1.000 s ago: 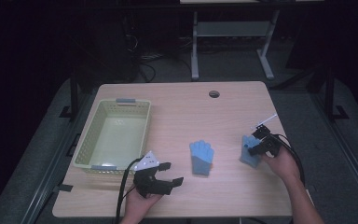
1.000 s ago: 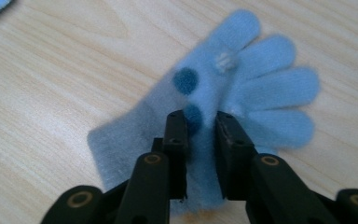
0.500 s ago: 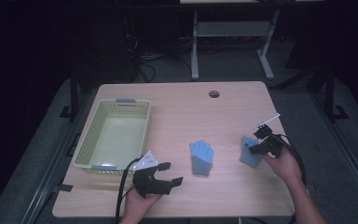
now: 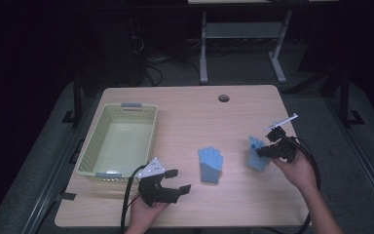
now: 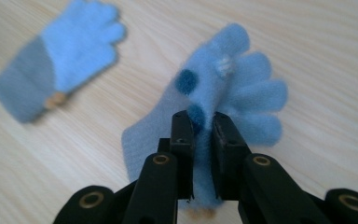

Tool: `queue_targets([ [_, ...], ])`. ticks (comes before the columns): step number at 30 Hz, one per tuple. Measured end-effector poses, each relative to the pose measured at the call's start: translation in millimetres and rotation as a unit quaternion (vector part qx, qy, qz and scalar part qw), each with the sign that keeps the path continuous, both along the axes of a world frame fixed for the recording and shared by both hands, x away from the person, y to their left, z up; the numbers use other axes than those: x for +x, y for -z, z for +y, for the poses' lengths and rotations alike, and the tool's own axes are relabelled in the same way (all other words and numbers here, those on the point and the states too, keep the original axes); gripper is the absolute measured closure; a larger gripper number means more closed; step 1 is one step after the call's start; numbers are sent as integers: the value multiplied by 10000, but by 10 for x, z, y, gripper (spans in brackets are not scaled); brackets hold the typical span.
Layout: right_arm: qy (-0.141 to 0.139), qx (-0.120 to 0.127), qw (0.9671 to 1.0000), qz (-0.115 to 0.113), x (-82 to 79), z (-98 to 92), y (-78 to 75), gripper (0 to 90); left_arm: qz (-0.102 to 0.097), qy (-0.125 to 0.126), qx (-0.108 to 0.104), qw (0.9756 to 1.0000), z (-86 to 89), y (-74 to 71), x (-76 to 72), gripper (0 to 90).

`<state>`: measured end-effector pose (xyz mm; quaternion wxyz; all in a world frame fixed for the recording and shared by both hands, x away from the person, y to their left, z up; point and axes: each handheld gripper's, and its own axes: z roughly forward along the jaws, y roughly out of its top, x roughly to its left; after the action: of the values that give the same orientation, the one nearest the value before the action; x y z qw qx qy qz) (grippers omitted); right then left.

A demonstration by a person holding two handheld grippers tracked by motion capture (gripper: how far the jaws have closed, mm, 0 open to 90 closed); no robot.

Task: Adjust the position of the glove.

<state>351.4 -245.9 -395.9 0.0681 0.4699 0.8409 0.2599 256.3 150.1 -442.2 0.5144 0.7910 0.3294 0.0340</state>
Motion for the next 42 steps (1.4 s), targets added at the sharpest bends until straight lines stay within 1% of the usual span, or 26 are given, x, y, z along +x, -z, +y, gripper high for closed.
queue_targets([
  [3, -79, 72, 9999, -69, -12, 48, -71, 805, 14, -4, -16, 10000, 8, 6, 6, 223],
  [11, -338, -5, 9993, -181, -34, 226, -172, 804, 9, 3, -7, 10000, 13, -1, 3, 223],
  [12, -376, 26, 9991, -196, -38, 253, -189, 804, 25, -9, -13, 10000, 13, 2, 3, 223],
  [16, -471, 25, 9986, -224, -27, 327, -235, 804, 39, -9, -30, 10000, 23, 5, 8, 224],
  [21, -588, 24, 9979, -252, -26, 434, -274, 804, -11, -18, -57, 10000, 22, -8, 5, 224],
  [24, -656, 59, 9974, -284, -26, 489, -304, 804, 19, -11, -17, 10000, 31, -2, 7, 224],
  [29, -761, 69, 9966, -318, -20, 582, -310, 803, -27, -15, -51, 10000, 25, -10, 1, 224],
  [36, -947, 86, 9949, -329, -19, 740, -345, 802, -7, 13, -10, 10000, 30, -3, 9, 224],
  [39, -1010, 93, 9944, -311, -20, 804, -353, 801, -46, -8, -35, 10000, 29, -15, 3, 224],
  [42, -1075, 116, 9936, -324, -26, 856, -371, 801, -34, 5, -26, 10000, 28, -19, -2, 224],
])
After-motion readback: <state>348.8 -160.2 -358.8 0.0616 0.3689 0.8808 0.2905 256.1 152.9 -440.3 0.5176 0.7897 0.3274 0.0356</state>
